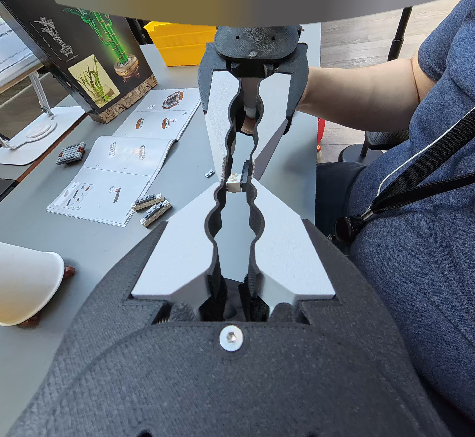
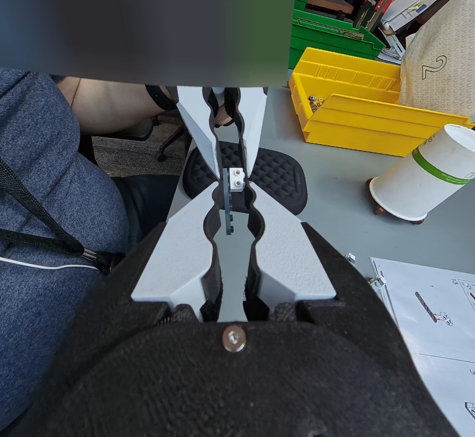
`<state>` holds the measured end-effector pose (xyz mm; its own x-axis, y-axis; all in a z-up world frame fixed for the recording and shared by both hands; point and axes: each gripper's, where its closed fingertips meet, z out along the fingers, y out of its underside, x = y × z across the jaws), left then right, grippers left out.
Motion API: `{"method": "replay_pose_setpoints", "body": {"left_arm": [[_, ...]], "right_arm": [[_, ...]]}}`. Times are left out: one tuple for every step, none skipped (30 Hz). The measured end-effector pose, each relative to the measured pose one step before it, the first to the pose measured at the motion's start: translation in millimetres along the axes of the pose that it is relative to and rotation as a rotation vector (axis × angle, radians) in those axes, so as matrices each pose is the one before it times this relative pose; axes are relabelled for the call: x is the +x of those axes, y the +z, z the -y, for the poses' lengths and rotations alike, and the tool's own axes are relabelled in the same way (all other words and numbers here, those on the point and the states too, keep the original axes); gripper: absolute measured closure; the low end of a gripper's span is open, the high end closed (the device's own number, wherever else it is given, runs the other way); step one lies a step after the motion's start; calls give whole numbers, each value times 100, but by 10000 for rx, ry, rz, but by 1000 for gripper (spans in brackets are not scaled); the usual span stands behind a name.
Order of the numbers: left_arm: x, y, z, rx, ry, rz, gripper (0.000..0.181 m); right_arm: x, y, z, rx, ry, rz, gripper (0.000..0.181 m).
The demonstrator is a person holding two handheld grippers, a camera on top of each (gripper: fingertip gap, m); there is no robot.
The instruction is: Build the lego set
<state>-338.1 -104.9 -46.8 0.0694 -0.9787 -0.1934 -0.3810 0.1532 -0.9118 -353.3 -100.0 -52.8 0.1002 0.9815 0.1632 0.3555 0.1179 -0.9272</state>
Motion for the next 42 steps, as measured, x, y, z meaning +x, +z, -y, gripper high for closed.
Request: {"method": "replay_pose_setpoints", "body": {"left_arm": [[21, -27, -19, -6, -36, -41, 167], [-32, -25, -7, 1, -19, 2, 167], [-45, -63, 36, 31, 34, 30, 167], [31, -90, 46, 34, 95, 0, 167], [15, -78, 24, 11, 96, 5, 167], [-27, -64, 24, 1, 35, 14, 167], [-18, -71, 24, 9, -22, -15, 167], [-3, -63, 45, 47, -34, -31, 167], [23, -88, 87, 83, -33, -54, 167], [33, -47, 53, 52, -53, -68, 167], [-17, -41, 66, 26, -67, -36, 167], [32, -48, 140, 63, -47, -42, 167], [59, -53, 188, 92, -29, -51, 169], [-11, -27, 162, 79, -20, -2, 169], [-47, 39, 22, 12, -11, 19, 169], [-65, 75, -98, -56, -2, 29, 169], [-54, 65, -133, -64, 17, 43, 169], [-21, 24, -65, -33, 28, 28, 169], [18, -19, 51, 21, 43, 11, 168], [36, -35, 125, 57, 70, 1, 168], [-17, -32, 120, 58, 98, 33, 168], [-127, -37, 114, 70, 109, 108, 168], [-113, -41, 74, 73, 88, 106, 168], [-50, -38, 1, 33, 38, 39, 168], [-36, -40, -52, -7, -8, 3, 168], [-8, -34, -73, -27, -35, -33, 168], [50, -32, -56, -37, -44, -50, 168], [9, -38, -9, -25, -2, -4, 168], [-13, -75, 87, 21, 80, 34, 168], [106, -96, 181, 69, 103, -29, 169], [146, -67, 192, 83, 34, -71, 168], [-47, -36, 180, 94, 2, 46, 168], [-159, -34, 128, 91, 47, 111, 169], [-24, -28, -17, 25, 22, -12, 169], [57, -32, -98, -23, -63, -88, 169], [-10, -17, -67, 7, -78, -31, 169], [-24, -11, -33, 43, -38, -12, 169], [35, 0, -14, 41, -31, -38, 169], [75, 43, -10, 17, -46, -31, 169], [56, 62, -113, -41, -75, -23, 168], [-54, 68, -244, -97, -162, -14, 168], [-175, 57, -225, -58, -299, 3, 168]], "right_arm": [[-20, 43, 0, -6, -98, -29, 168], [108, 48, 20, 12, -101, -104, 168], [11, 37, 98, 65, -30, -28, 168], [-80, 28, 69, 11, 0, 45, 168], [36, 48, 64, -12, -137, -87, 168], [38, 40, 54, -3, -213, -118, 168], [5, 33, 54, -22, -96, -54, 168], [-1, 15, 107, 32, -6, -24, 168], [-81, -2, 114, 58, 37, 58, 168], [-38, 17, 37, -1, 141, 84, 168], [11, -9, 100, 65, 243, 92, 167], [-123, -84, 221, 183, 218, 212, 168], [-115, -100, 221, 162, 132, 168, 168], [49, -75, 134, 78, 1, 7, 168], [61, -16, -82, -97, -76, -34, 168], [95, 50, -183, -180, -139, -88, 168], [68, 53, -138, -158, -180, -97, 168], [3, 16, -39, -85, -194, -79, 168], [8, -57, 90, 0, -166, -89, 168], [6, -70, 125, 29, -78, -75, 168], [127, -36, 67, -22, -65, -161, 168], [222, 15, 79, 8, -150, -240, 169], [97, 20, 53, 4, -140, -145, 169], [37, 59, -14, -46, -64, -84, 169], [37, 87, -35, -52, -13, -81, 169], [-56, 63, -48, -25, -75, -23, 169], [-63, 35, -12, -8, -51, 10, 169], [8, 17, 45, 22, 94, 33, 169], [-28, -18, 167, 115, 304, 130, 168], [-220, -83, 247, 177, 176, 238, 168], [-126, -131, 232, 176, -58, 116, 168], [212, -69, 188, 112, -162, -173, 168], [153, 12, 101, 25, -160, -161, 168], [-102, 70, -56, -88, -155, 14, 167], [-79, 99, -174, -148, -125, 17, 167], [75, 38, -12, -23, -111, -72, 167], [0, 9, -19, 4, 0, -13, 168], [-60, -60, -34, -91, -10, 20, 168], [-43, -35, -65, -140, -123, -52, 168], [-18, 39, -214, -201, -199, -97, 168], [121, 122, -300, -227, -105, -156, 168], [208, 151, -207, -99, 1, -181, 168]]}}
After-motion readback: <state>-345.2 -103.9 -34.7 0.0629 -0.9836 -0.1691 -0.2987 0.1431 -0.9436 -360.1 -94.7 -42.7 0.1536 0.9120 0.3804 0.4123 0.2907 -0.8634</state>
